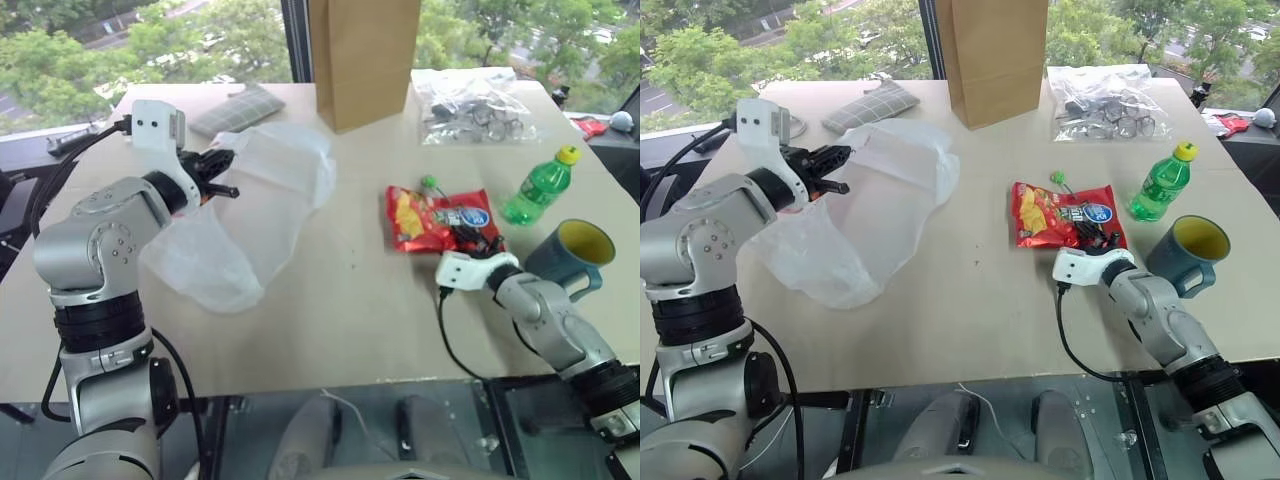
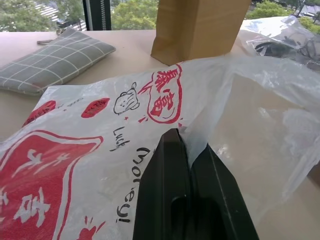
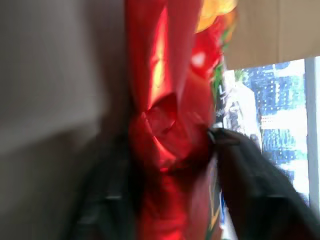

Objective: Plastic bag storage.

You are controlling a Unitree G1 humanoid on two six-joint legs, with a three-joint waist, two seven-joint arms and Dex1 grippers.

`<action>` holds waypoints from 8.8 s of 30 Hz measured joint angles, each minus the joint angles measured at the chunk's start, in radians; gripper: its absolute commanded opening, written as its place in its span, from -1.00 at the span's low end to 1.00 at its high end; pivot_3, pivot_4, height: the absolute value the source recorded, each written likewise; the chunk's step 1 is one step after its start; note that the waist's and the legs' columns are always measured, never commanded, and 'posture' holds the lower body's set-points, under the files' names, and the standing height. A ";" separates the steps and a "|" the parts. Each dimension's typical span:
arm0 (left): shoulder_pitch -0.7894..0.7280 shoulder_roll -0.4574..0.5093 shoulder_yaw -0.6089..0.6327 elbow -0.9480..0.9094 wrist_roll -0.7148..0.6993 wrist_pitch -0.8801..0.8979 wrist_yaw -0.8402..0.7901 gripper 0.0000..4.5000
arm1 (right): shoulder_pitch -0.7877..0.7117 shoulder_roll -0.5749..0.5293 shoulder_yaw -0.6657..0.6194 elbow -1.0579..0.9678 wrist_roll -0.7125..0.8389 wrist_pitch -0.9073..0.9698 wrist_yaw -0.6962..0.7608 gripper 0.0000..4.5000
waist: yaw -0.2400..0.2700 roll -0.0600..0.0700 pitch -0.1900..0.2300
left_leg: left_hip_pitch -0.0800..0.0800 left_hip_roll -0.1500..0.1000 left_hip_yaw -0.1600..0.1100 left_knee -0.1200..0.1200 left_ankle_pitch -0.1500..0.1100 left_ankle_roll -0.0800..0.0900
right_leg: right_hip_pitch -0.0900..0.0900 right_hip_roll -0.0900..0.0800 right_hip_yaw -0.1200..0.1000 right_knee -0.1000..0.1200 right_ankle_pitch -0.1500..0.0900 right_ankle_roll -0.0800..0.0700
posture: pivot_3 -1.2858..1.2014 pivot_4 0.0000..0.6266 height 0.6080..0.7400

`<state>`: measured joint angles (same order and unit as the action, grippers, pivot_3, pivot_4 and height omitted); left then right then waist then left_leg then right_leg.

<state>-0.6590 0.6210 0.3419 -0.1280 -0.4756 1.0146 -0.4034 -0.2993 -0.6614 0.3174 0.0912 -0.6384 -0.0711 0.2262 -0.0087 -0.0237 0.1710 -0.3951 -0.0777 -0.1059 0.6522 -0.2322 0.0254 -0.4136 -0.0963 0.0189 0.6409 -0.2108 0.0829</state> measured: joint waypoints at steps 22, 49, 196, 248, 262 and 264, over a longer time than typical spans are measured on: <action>-0.022 0.056 -0.039 0.033 -0.018 0.003 -0.037 -1.00 | -0.184 0.189 0.009 -0.465 0.458 0.079 0.444 -0.95 | -0.005 -0.001 0.003 | -0.001 0.001 -0.002 -0.002 0.000 0.000 | -0.001 0.001 -0.001 0.000 0.000 0.000 | 0.03 -0.52 1.00; -0.004 0.079 -0.034 0.019 -0.069 0.002 -0.091 -1.00 | -0.553 0.792 -0.729 -0.152 1.409 1.679 0.005 -0.95 | -0.011 0.001 0.004 | -0.006 0.000 0.001 -0.007 0.000 0.000 | -0.012 0.000 0.003 0.002 0.001 -0.002 | 0.03 -0.52 1.00; -0.043 0.028 -0.152 -0.013 0.036 -0.130 -0.057 -1.00 | -0.746 0.742 0.049 0.444 0.742 0.420 0.291 0.66 | -0.049 0.000 0.003 | -0.020 0.007 0.015 0.002 0.001 -0.002 | -0.034 0.008 0.018 0.015 0.004 -0.006 | 0.03 -0.52 1.00; -0.091 -0.033 -0.270 0.157 0.109 -0.234 -0.162 -1.00 | 0.376 0.072 -0.923 -0.793 1.276 1.281 -0.112 -0.67 | -0.002 0.000 0.003 | -0.002 0.011 0.019 0.002 -0.004 0.007 | -0.010 0.009 0.017 0.003 0.004 -0.004 | 0.03 -0.52 1.00; -0.102 -0.023 -0.215 0.175 0.082 -0.217 -0.163 -1.00 | 0.074 0.074 -0.633 -1.014 1.520 1.247 0.020 -0.85 | -0.011 0.000 0.003 | -0.001 0.012 0.018 0.001 -0.004 0.007 | -0.010 0.010 0.015 0.003 0.005 -0.003 | 0.03 -0.52 1.00; -0.112 -0.021 -0.189 0.182 0.072 -0.204 -0.163 -1.00 | -0.029 0.125 -0.502 -0.968 1.505 1.241 0.016 -0.85 | -0.011 -0.001 0.004 | -0.002 0.012 0.017 0.001 -0.004 0.006 | -0.010 0.010 0.014 0.002 0.005 -0.003 | 0.03 -0.52 1.00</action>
<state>-0.7710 0.5999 0.1529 0.0542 -0.4039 0.8103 -0.5667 -0.3285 -0.5366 -0.1848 -0.8764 0.8671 1.1704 0.2417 -0.0200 -0.0248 0.1745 -0.3971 -0.0658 -0.0891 0.6536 -0.2362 0.0318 -0.4233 -0.0861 0.0329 0.6428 -0.2058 0.0796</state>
